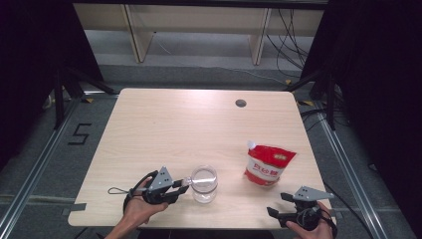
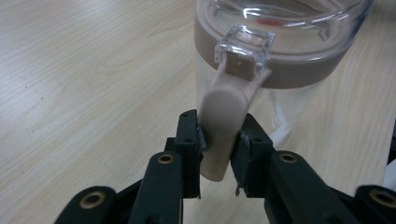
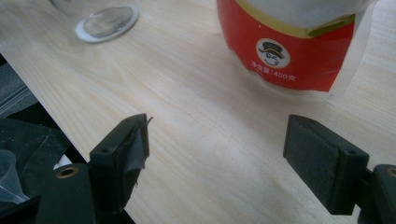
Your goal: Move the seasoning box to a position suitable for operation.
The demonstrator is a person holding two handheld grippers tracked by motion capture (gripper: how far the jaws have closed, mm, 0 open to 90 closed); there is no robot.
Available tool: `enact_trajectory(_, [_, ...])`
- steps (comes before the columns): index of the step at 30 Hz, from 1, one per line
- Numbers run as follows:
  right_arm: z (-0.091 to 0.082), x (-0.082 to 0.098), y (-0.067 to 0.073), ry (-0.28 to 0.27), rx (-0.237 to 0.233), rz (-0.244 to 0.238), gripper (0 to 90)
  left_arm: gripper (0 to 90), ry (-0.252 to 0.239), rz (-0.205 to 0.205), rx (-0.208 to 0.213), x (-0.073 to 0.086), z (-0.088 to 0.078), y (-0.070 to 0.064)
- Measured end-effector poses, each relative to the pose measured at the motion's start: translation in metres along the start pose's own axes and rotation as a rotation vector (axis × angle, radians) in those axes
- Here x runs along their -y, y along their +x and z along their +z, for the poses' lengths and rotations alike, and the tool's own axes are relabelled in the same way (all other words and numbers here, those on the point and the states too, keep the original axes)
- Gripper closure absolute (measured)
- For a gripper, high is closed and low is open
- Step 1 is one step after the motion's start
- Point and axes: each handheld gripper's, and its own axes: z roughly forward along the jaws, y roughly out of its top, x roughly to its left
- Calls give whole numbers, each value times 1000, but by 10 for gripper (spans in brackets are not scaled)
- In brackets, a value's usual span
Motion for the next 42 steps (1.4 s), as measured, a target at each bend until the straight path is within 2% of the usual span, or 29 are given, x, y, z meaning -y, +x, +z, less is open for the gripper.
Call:
enact_trajectory(1, [0, 0, 0, 2, 3, 8, 234, 732, -15, 3, 8, 0, 2, 0])
enact_trajectory(2, [0, 0, 0, 0, -1, 5, 234, 732, -3, 25, 3, -1, 2, 0])
enact_trajectory(3, [-1, 0, 1, 0, -4, 8, 235, 731, -4, 9, 3, -1, 3, -1])
enact_trajectory(4, [-1, 0, 1, 0, -4, 8, 235, 731, -4, 18, 10, -2, 4, -1])
enact_trajectory(6, [1, 0, -1, -10, 3, -26, 236, 730, -2, 15, 17, -4, 6, -4])
enact_trajectory(7, [0, -1, -1, -11, 13, -38, 236, 730, 3, 38, 19, -5, 7, -3])
enact_trajectory(8, [1, -1, -1, -13, 9, -38, 237, 730, -4, 25, 21, -5, 9, -4])
enact_trajectory(9, [1, -1, -1, -15, 8, -36, 237, 730, -10, 11, 20, -6, 10, -6])
enact_trajectory(10, [1, -1, -1, -16, 5, -35, 237, 730, 2, 33, 23, -7, 10, -4])
enact_trajectory(12, [1, -1, 1, -10, -8, -6, 237, 730, -8, 19, 23, -7, 12, -4])
enact_trajectory(14, [1, -1, 1, -12, -10, -8, 238, 730, 2, 41, 18, -8, 14, -2])
enact_trajectory(15, [1, -1, 2, -10, -5, -3, 239, 730, -9, 25, 27, -9, 14, -3])
enact_trajectory(17, [1, -1, 0, -14, -12, -24, 239, 731, -8, 30, 38, -10, 16, -2])
enact_trajectory(18, [0, -1, 4, 2, -19, 17, 239, 731, 5, 44, 33, -11, 16, -2])
enact_trajectory(19, [1, -1, 2, -9, -17, -9, 240, 731, -6, 41, 34, -11, 17, -2])
enact_trajectory(20, [1, -1, 2, -10, -15, -12, 240, 731, -6, 44, 41, -12, 18, -1])
enact_trajectory(21, [1, -1, 3, -12, -17, -12, 241, 731, -8, 32, 46, -12, 19, -2])
enact_trajectory(25, [1, -1, 2, -11, -18, -16, 240, 731, 6, 43, 42, -12, 18, 0])
enact_trajectory(26, [1, -1, 2, -8, -18, -8, 240, 730, -10, 39, 43, -12, 20, 0])
enact_trajectory(27, [1, -1, 3, -4, -23, 1, 241, 731, 0, 60, 48, -13, 19, 2])
enact_trajectory(28, [1, -1, 3, -2, -25, 5, 240, 730, -2, 36, 46, -12, 19, 0])
enact_trajectory(29, [1, -1, 2, -10, -20, -10, 241, 729, -5, 46, 41, -13, 19, 1])
enact_trajectory(32, [1, -2, 2, -11, -24, -16, 240, 725, -9, 23, 34, -12, 19, 0])
enact_trajectory(33, [1, -2, 0, -21, -15, -39, 241, 724, -10, 22, 35, -12, 19, 0])
enact_trajectory(36, [2, -2, -1, -22, -16, -44, 240, 670, -11, 24, 32, -12, 19, 3])
enact_trajectory(37, [2, -1, 1, -14, -26, -17, 240, 658, -19, 27, 25, -12, 19, 3])
enact_trajectory(38, [2, -1, 1, -14, -27, -17, 241, 641, -6, 12, 29, -13, 17, 4])
enact_trajectory(40, [2, -1, 1, -12, -30, -15, 240, 583, -29, -6, 18, -13, 14, 4])
enact_trajectory(42, [2, 0, -2, -19, -27, -30, 240, 537, -23, -2, 39, -14, 9, 3])
